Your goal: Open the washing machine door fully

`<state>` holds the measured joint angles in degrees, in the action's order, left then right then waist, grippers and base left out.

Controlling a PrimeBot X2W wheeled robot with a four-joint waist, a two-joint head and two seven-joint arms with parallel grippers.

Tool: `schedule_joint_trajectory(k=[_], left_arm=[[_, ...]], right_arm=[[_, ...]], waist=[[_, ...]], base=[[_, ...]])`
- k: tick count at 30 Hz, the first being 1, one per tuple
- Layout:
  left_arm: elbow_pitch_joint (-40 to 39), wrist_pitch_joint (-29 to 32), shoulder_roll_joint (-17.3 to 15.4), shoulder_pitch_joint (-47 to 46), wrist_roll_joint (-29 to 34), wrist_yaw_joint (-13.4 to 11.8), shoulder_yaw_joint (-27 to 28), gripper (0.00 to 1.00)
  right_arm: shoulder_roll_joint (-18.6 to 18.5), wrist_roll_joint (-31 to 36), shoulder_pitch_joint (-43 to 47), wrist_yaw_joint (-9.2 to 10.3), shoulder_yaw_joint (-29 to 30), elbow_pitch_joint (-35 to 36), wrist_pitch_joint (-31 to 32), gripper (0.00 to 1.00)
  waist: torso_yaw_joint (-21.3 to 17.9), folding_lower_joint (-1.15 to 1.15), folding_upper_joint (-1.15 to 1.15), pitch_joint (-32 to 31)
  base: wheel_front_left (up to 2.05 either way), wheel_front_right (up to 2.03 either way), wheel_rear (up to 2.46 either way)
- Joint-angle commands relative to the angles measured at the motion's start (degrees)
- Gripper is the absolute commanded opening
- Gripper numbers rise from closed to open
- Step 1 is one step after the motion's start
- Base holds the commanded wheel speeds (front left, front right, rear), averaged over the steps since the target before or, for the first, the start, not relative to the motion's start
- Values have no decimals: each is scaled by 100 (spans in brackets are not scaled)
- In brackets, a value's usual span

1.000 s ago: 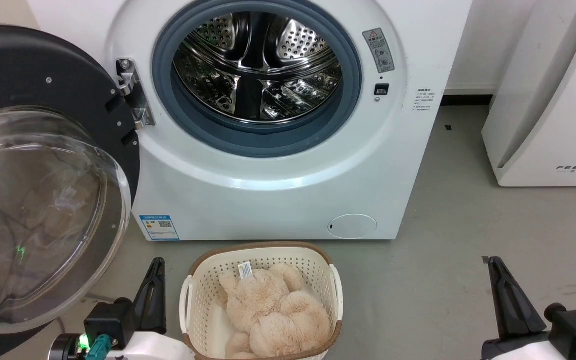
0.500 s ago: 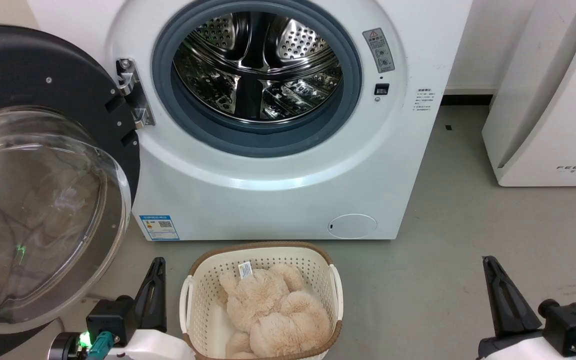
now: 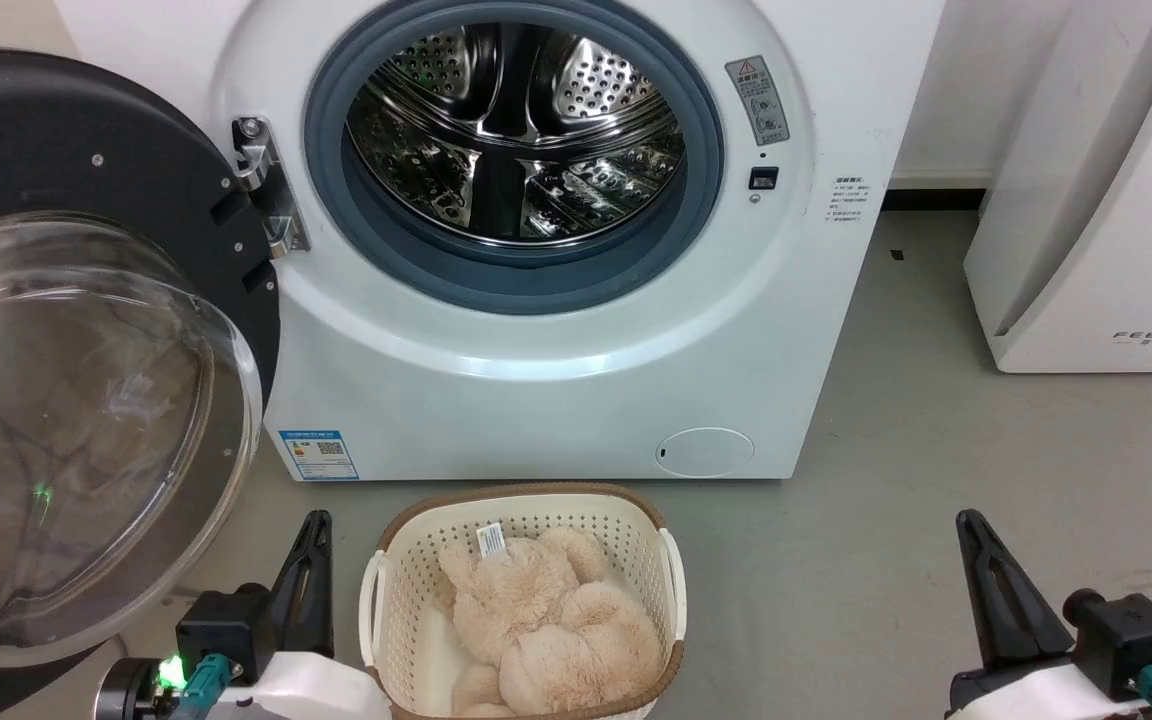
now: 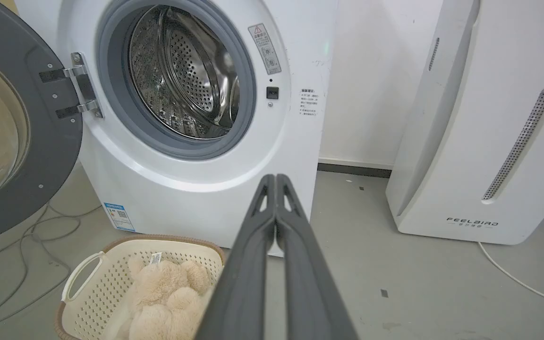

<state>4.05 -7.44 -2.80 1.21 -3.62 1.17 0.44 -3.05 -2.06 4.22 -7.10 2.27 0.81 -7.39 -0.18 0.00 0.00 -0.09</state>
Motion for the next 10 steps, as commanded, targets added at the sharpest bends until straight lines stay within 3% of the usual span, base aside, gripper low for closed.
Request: schedule_joint_trajectory(k=[1,10], left_arm=[[-44,36,-4,-50,40,-19,-12,0],[-98,141,-5,-60,88,-34,-17,0]], right_arm=[[9,8,-104,-19,-20,-7,27,0],[10,37,-151,-22,-51,-18,133,0]], waist=[[1,0,0,0],[3,0,0,1]], base=[[0,0,0],[0,0,0]])
